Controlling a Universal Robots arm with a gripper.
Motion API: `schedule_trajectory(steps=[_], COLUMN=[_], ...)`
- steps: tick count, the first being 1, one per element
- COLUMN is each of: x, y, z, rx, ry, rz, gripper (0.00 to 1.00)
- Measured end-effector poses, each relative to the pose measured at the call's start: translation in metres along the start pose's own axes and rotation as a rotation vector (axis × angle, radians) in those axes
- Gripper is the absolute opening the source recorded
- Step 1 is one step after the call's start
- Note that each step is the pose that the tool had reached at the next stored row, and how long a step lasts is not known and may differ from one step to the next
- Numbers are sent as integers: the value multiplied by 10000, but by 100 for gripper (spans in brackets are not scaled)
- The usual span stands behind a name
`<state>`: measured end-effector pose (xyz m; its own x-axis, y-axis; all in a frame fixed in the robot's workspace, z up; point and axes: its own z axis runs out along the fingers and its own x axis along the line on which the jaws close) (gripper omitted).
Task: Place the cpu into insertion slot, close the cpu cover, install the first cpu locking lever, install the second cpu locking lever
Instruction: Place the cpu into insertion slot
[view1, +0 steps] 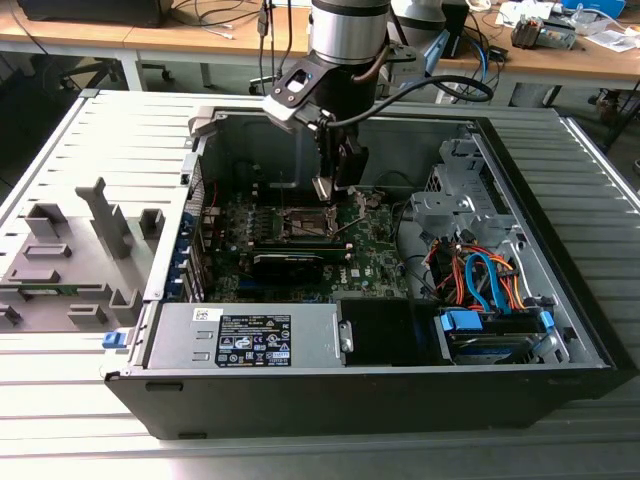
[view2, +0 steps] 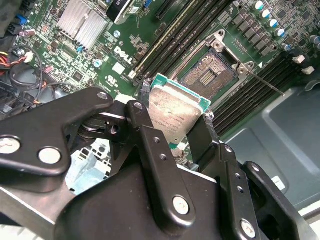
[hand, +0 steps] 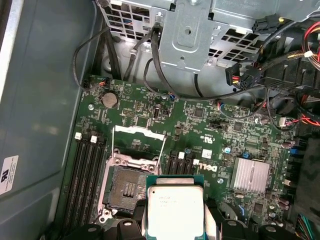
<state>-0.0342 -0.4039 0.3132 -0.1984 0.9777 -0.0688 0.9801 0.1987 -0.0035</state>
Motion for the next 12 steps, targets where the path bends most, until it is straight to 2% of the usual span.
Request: schedule_trajectory(steps=[12], x=[0], y=[0], z=[0], rx=[20], ry=[-28], rz=[218], gripper=[54])
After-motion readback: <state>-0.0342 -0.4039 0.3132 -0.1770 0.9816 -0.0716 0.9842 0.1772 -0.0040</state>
